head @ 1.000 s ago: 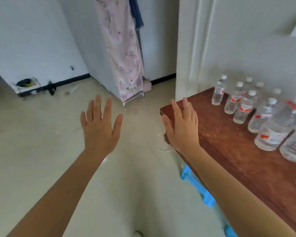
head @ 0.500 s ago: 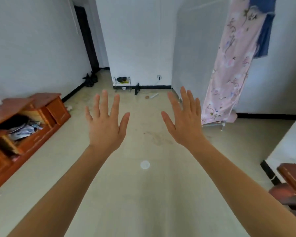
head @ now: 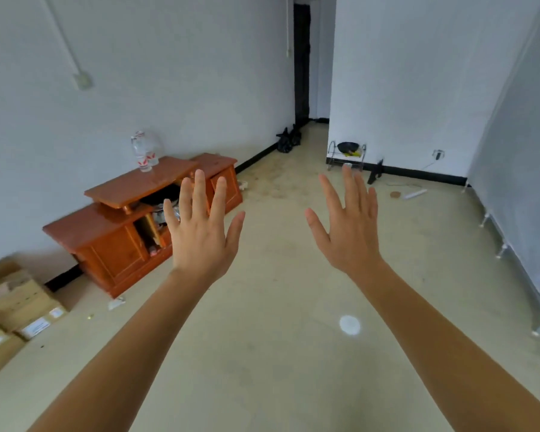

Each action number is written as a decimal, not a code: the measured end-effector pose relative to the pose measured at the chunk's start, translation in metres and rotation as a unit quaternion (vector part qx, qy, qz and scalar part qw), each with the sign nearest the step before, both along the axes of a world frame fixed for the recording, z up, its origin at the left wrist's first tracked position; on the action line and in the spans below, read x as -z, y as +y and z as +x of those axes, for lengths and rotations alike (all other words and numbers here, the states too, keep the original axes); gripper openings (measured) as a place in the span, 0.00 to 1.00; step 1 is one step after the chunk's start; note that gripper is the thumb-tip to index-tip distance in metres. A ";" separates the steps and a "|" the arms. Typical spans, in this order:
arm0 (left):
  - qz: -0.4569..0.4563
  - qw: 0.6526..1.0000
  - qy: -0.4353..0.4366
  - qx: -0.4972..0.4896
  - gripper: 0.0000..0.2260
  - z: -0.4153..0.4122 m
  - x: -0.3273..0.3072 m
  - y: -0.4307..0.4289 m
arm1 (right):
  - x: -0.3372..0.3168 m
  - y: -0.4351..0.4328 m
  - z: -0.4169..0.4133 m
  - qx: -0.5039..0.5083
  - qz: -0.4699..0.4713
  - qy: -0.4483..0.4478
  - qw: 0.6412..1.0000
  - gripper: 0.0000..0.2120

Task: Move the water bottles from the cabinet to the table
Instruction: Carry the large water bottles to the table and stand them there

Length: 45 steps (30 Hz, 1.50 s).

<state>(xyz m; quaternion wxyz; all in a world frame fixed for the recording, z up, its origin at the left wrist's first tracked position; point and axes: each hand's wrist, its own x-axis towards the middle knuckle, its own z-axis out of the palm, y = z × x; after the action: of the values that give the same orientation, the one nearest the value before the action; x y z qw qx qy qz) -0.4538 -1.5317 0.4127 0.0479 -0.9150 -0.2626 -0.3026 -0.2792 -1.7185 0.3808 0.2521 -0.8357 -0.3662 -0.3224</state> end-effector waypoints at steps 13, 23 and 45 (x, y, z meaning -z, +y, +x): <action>-0.024 0.980 0.028 -0.193 0.28 0.105 0.000 0.207 | -0.013 0.290 0.174 -0.218 -0.042 0.029 0.975 0.31; -0.043 0.974 0.000 -0.223 0.28 0.211 0.012 0.449 | 0.007 0.542 0.278 -0.259 -0.096 0.014 0.961 0.32; -0.052 0.962 0.102 -0.249 0.30 0.519 0.038 0.947 | 0.036 1.047 0.589 -0.264 -0.089 0.052 0.959 0.31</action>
<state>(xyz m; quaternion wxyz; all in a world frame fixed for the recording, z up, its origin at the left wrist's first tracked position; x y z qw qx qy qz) 0.0649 -0.5845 0.3746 0.1010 -0.8478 -0.4911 -0.1726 0.3099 -0.6713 0.3447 0.2713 -0.7440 -0.5874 -0.1668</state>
